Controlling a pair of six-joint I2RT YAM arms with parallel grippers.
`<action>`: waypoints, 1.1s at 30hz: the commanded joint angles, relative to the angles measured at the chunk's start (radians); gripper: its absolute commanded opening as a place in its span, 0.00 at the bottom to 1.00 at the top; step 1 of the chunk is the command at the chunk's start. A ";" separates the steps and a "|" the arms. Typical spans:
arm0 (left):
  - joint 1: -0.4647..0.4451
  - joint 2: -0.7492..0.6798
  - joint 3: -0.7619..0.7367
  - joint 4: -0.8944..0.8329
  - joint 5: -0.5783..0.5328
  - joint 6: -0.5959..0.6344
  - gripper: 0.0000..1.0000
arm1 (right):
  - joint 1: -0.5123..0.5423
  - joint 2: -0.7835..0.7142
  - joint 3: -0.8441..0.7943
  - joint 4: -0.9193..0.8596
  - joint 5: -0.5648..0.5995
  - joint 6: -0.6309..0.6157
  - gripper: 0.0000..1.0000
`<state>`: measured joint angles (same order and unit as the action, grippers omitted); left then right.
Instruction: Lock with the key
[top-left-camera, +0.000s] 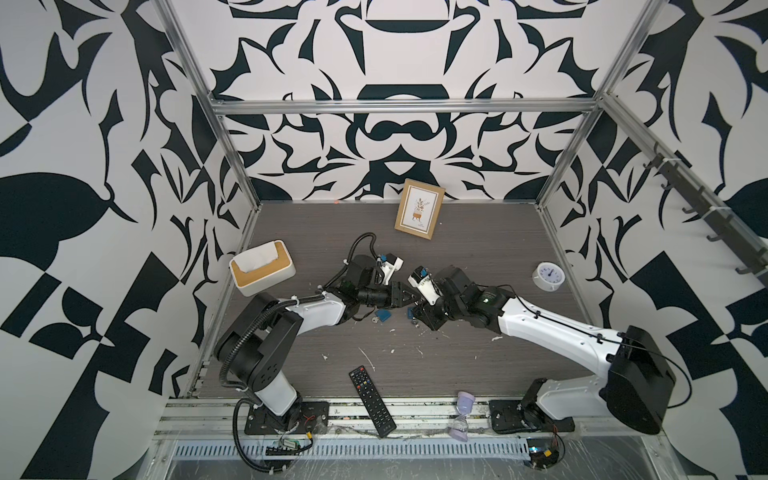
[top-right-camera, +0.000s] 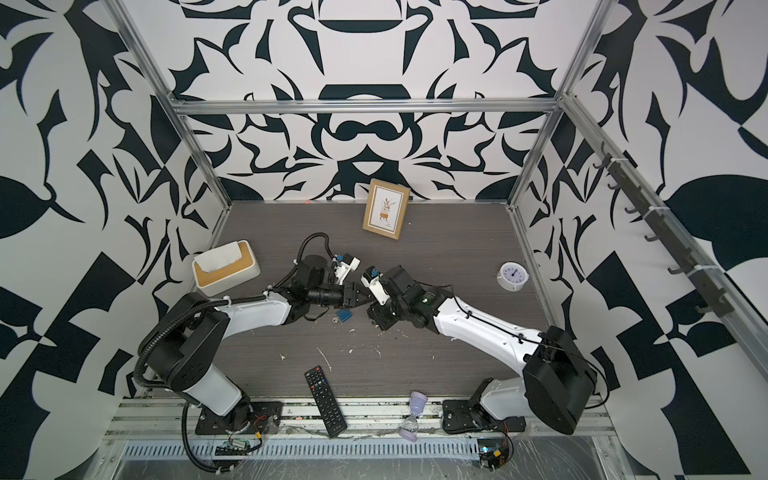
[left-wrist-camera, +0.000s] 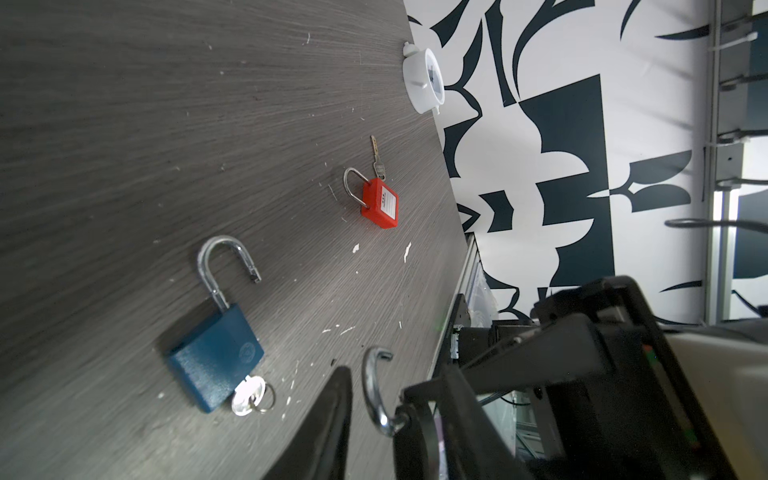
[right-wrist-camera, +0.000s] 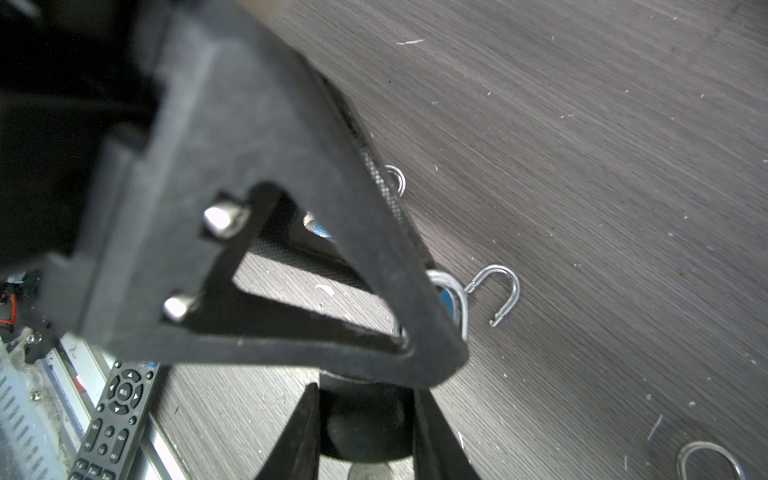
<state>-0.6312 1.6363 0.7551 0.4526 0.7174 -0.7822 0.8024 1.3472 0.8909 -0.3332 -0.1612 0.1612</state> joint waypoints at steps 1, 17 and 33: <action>-0.005 0.020 0.025 0.025 0.022 -0.006 0.32 | 0.012 -0.031 0.038 0.017 -0.002 -0.011 0.01; -0.009 0.052 0.019 0.108 0.033 -0.058 0.14 | 0.014 -0.042 -0.006 0.071 0.025 0.003 0.05; -0.013 -0.170 -0.159 0.329 -0.262 -0.560 0.00 | -0.143 -0.343 -0.222 0.437 -0.095 0.167 0.61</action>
<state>-0.6437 1.5116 0.6235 0.6624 0.5362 -1.1530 0.6979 1.0634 0.7116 -0.0532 -0.1776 0.2733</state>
